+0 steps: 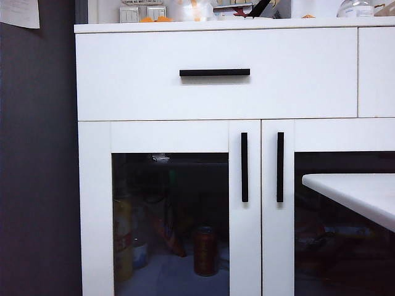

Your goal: Open the left door of the white cabinet, pick up a can of beverage from the table on the right, place it inside the cabinet, and finally close the cabinet door.

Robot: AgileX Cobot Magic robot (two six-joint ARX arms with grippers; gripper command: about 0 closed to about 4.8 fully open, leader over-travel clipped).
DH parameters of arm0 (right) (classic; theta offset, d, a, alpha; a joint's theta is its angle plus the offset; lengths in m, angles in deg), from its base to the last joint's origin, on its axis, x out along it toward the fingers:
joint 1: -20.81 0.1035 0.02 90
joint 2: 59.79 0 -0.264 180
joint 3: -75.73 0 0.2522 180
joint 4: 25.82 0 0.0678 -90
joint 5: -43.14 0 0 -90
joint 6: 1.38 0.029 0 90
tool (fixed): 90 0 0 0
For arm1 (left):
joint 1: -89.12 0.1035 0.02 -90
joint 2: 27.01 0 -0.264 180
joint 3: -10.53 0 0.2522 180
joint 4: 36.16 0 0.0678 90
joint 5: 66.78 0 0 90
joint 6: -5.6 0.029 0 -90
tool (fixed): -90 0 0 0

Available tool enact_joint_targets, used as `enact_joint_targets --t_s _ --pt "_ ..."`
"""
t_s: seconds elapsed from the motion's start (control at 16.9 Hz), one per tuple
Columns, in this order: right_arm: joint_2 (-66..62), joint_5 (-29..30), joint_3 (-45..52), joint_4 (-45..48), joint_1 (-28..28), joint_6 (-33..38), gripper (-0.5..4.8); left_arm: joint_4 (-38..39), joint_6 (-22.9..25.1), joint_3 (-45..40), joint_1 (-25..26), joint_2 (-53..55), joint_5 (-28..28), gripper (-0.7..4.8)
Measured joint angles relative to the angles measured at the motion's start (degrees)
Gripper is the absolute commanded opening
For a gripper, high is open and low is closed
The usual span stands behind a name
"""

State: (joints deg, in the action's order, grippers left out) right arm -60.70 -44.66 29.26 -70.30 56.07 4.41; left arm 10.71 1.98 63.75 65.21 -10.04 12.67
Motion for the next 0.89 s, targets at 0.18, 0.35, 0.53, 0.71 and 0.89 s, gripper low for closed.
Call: enact_joint_targets --t_s 0.18,0.35,0.53,0.71,0.89 --pt "0.0 0.0 9.2 10.5 0.0 0.2 -0.05 -11.4 -4.2 -11.0 0.1 1.3 1.2 -0.05" --pt "0.0 0.2 16.9 12.0 0.0 0.2 -0.05 -23.0 -6.1 -21.7 0.1 2.4 1.6 -0.05" --pt "0.0 0.4 23.5 11.8 0.0 0.2 -0.05 -25.3 -8.0 -29.5 0.1 2.8 2.0 -0.05" --pt "0.0 0.4 25.5 11.5 0.0 0.2 -0.05 -23.6 -8.7 -32.3 0.1 3.0 2.3 -0.05" --pt "0.1 0.4 25.6 7.7 0.0 0.2 -0.05 -18.2 -8.7 -32.5 0.1 2.9 2.3 -0.05"
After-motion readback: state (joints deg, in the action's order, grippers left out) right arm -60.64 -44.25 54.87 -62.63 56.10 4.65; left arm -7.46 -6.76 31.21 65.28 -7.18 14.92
